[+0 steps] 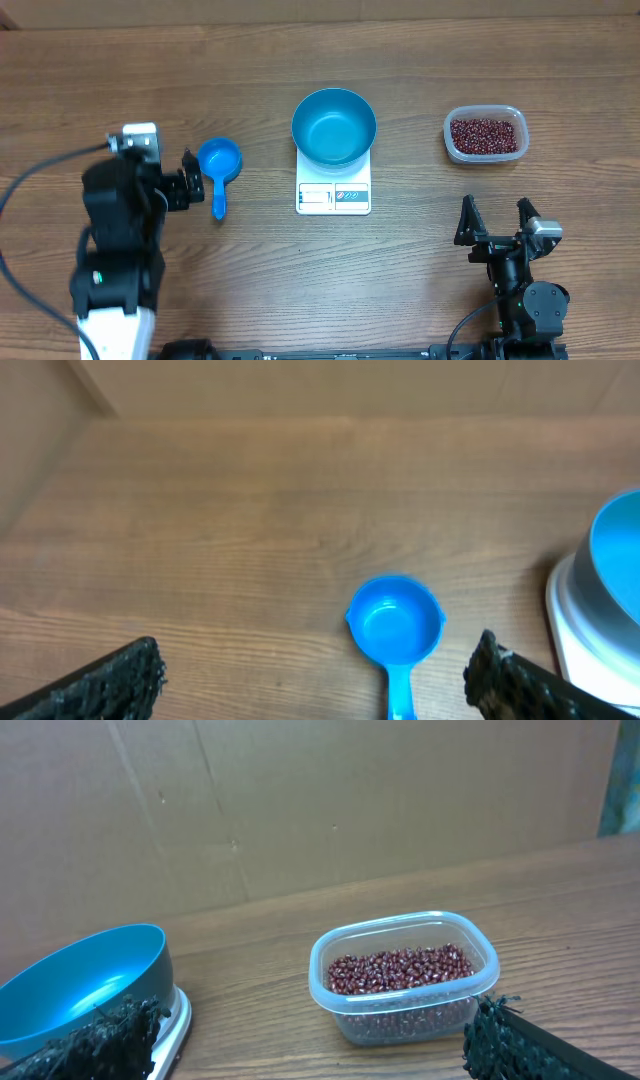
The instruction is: Scoop item into bowl and weigh 150g on scale
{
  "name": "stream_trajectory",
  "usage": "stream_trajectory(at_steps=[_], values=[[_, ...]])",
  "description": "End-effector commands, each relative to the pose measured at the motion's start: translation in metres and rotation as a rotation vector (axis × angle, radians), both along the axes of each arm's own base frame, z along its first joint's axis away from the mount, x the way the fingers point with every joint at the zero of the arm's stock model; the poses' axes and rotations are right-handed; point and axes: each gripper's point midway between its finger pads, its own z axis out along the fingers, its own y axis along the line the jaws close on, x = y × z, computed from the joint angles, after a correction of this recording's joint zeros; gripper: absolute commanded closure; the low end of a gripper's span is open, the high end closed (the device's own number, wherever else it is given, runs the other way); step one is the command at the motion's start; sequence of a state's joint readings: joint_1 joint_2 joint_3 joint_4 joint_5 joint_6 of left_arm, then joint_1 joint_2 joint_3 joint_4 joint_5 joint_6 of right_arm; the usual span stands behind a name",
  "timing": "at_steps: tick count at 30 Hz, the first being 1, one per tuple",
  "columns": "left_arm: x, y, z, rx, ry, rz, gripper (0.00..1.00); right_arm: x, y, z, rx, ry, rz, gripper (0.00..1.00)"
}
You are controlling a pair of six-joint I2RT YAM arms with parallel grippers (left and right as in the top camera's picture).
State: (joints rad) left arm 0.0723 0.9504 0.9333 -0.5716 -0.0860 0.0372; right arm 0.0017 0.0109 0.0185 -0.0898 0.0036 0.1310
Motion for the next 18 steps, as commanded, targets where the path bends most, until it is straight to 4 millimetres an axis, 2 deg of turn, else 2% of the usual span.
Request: stream_trajectory(at_steps=[1,8,18], values=[[0.015,-0.001,0.01,0.002,0.053,-0.024,0.0,0.0,0.002,-0.002,0.007,-0.003,0.009,0.0],[0.034,-0.001,-0.008,-0.006,0.285,-0.043,0.0,0.0,0.002,-0.002,0.007,-0.003,0.009,0.0],[0.05,0.001,-0.067,-0.035,0.526,-0.046,0.0,0.0,0.002,-0.002,0.007,-0.003,0.009,0.0]])
